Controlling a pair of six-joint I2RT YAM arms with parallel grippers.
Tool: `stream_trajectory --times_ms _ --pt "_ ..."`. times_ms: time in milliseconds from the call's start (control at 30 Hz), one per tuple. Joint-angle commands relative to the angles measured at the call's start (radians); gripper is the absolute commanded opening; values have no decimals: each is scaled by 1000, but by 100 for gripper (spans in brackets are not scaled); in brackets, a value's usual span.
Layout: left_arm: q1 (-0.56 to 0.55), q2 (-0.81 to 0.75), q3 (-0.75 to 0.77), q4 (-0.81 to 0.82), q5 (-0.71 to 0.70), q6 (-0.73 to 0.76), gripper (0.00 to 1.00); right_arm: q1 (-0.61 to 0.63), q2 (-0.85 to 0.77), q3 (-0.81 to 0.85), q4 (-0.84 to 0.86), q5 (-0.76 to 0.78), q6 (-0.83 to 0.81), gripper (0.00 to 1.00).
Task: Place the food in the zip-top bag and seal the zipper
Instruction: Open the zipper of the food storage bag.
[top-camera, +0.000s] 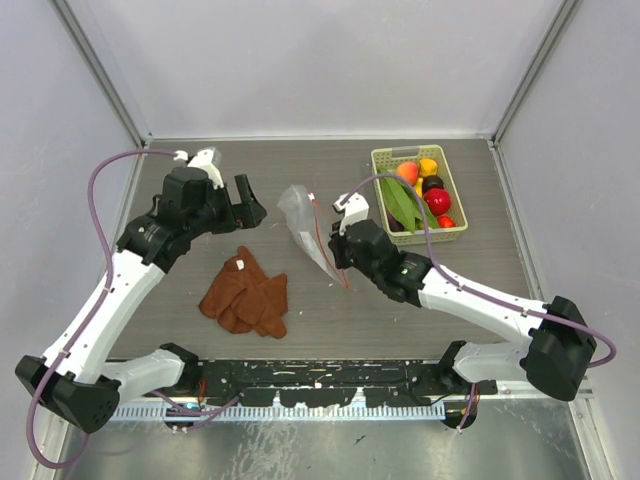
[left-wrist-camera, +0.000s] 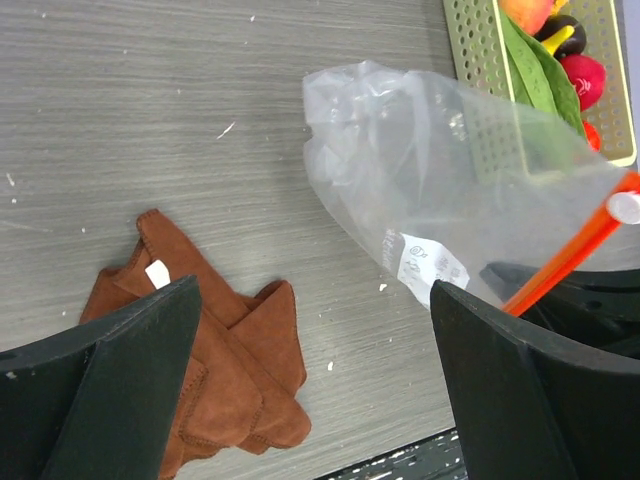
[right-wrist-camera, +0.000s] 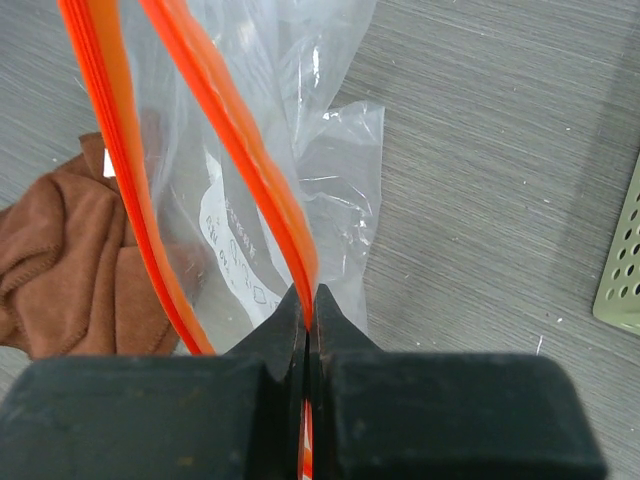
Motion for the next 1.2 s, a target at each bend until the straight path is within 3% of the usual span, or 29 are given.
stream_trajectory --times_ms 0,300,767,967,1167 --pt "2 -6 46 -31 -39 -38 98 5 -18 102 -100 31 104 1" --pt "-59 -53 -131 174 59 -171 98 5 80 245 -285 74 244 1" --pt "-396 -9 -223 370 -322 -270 96 5 141 331 -368 37 389 1" --pt "-494 63 -203 407 -452 -273 96 5 147 340 -361 7 414 1" --pt "-545 117 -200 407 -568 -299 88 5 136 325 -334 -17 435 1"
